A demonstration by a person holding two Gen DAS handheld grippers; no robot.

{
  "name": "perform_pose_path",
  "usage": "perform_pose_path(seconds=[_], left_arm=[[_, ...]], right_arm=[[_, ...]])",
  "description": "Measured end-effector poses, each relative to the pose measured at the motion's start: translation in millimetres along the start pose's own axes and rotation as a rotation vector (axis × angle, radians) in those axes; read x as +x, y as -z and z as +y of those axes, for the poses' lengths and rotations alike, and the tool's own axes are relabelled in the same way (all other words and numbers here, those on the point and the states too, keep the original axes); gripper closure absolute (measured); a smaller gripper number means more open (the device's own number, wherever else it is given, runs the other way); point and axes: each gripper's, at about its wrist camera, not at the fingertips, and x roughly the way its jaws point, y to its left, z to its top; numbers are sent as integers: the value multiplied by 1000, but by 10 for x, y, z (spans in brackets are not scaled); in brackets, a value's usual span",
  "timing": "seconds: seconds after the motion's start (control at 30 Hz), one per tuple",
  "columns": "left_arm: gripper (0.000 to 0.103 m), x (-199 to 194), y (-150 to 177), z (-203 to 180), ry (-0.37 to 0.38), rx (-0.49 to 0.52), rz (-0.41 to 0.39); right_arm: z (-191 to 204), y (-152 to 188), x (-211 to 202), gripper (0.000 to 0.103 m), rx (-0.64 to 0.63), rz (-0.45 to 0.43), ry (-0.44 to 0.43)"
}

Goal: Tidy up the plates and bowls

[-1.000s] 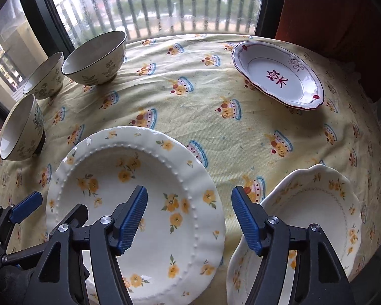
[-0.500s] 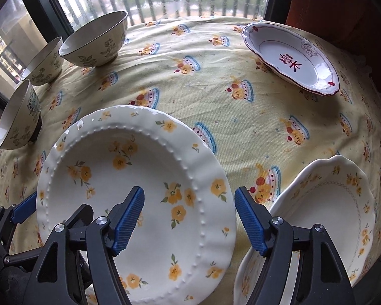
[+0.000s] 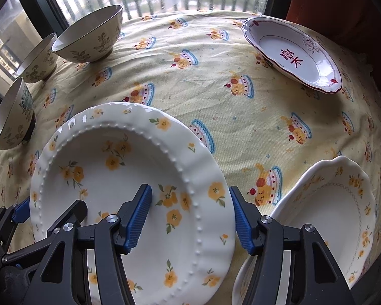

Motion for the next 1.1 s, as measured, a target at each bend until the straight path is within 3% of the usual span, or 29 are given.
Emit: perform_pose_path(seconds=[0.13,0.7,1.1], left_arm=[[31,-61,-8,33,12,-13,5],[31,-539,92,35,61,-13,-50],[31,-672,305,-371,38,-45,-79]], right_arm=[[4,-11,-40,39,35,21,8],[67,152,-652,39,59,-55,51],[-273,320,-806,39,19,-71,34]])
